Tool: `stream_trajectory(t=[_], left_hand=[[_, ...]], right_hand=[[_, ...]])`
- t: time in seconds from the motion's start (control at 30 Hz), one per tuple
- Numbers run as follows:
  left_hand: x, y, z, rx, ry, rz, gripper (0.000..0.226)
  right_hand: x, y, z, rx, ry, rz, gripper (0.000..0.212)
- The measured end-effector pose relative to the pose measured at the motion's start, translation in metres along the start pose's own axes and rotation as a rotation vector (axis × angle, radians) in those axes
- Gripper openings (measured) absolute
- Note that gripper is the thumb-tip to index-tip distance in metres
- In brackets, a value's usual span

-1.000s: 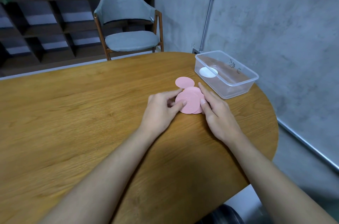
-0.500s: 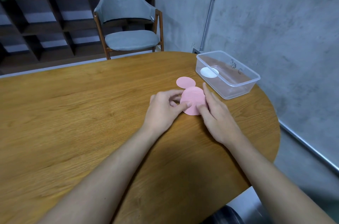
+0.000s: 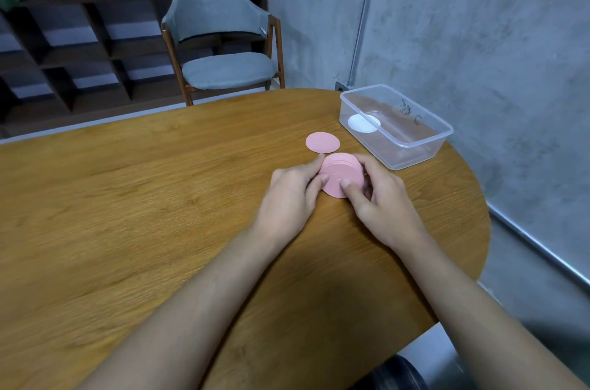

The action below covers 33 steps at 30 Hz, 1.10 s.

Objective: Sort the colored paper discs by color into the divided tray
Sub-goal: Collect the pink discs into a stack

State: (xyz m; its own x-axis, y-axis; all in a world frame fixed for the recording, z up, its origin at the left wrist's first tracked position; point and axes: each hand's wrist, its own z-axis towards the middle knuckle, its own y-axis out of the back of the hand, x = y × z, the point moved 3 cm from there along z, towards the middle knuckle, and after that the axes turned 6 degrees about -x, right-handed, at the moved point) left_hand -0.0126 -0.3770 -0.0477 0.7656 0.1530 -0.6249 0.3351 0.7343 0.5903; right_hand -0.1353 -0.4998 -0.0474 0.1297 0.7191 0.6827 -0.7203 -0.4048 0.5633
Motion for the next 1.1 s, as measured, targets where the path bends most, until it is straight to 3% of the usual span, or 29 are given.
stream_trajectory(t=[0.27,0.4,0.6,0.8,0.93,1.1], left_hand=[[-0.009,0.001,-0.004,0.091,-0.050,0.357,0.051],[0.009,0.006,0.013,0.059,-0.012,0.254,0.043],[0.037,-0.007,0.052,0.095,0.002,0.292,0.041],[0.046,-0.027,0.090,0.287,0.010,0.314,0.068],[0.053,-0.031,0.099,0.279,0.055,0.310,0.056],[0.048,-0.020,0.082,0.211,-0.109,0.394,0.034]], right_hand=[[0.001,-0.001,0.000,0.016,0.027,-0.053,0.028],[-0.002,0.002,0.002,-0.025,-0.043,-0.041,0.026],[-0.010,0.002,0.005,-0.113,-0.130,-0.065,0.029],[-0.014,0.001,0.006,-0.124,-0.154,-0.088,0.029],[-0.012,0.001,0.005,-0.096,-0.140,-0.084,0.029],[-0.010,0.002,0.005,-0.107,-0.123,-0.077,0.028]])
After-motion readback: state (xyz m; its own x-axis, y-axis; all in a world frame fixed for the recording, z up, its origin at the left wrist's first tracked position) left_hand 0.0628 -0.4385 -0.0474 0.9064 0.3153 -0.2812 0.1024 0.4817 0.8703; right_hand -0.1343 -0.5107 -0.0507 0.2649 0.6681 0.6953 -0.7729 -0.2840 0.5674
